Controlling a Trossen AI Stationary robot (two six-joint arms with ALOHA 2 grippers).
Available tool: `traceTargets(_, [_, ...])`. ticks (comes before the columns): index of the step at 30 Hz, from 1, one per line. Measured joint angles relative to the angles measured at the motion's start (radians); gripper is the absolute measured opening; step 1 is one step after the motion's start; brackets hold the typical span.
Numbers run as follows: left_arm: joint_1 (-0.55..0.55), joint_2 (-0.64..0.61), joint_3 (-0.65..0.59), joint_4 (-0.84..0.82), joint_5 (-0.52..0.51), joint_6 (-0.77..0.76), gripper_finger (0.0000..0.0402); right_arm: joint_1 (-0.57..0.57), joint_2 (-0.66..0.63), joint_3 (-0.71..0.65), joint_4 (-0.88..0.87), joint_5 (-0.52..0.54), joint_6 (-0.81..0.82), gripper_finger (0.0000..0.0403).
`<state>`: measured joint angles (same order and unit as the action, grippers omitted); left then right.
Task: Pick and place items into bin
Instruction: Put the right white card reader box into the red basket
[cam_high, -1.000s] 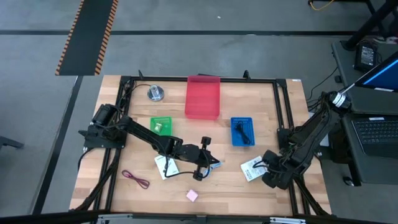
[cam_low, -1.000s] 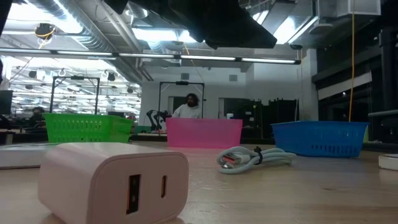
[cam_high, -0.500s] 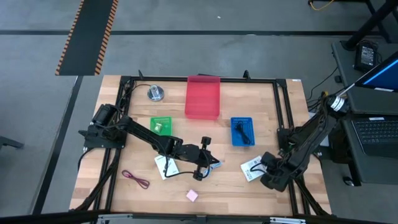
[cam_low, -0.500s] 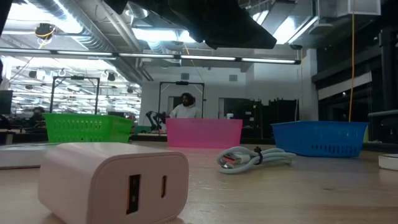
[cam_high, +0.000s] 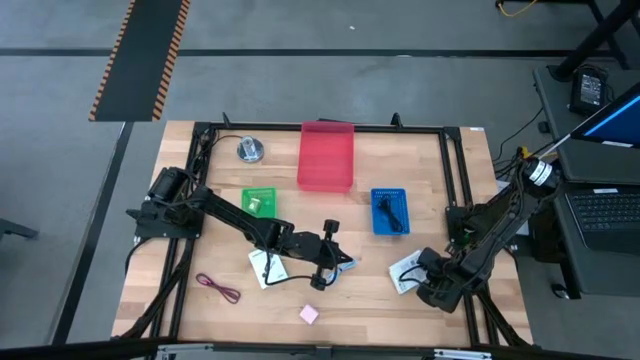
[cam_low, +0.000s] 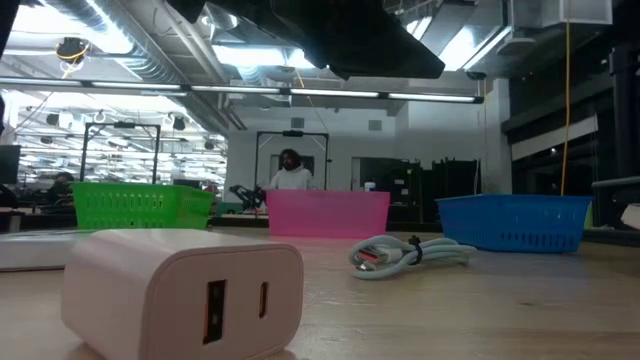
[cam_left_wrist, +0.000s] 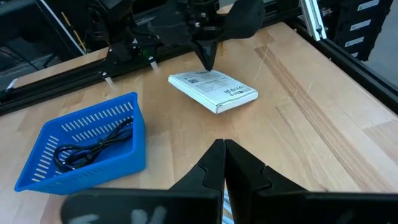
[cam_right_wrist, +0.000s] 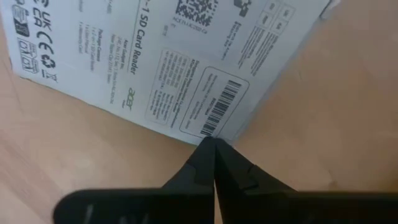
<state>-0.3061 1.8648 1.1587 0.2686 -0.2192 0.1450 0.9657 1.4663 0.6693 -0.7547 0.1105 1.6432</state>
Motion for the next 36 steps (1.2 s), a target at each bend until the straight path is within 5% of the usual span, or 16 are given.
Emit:
traceTargets(11, [0.001,0.001,0.000,0.001,-0.078,0.087,0.0039,0.000,0.003,-0.002,0.002,0.022,-0.017,0.0000])
traceTargets(24, [0.021,0.175,-0.001,0.227,-0.081,0.381,0.0121,-0.027,0.003,-0.002,0.005,0.030,-0.111,0.0000])
traceTargets(36, [0.019,0.186,0.000,0.244,-0.030,0.537,0.0173,-0.136,0.006,-0.004,0.049,0.060,-0.258,0.0000])
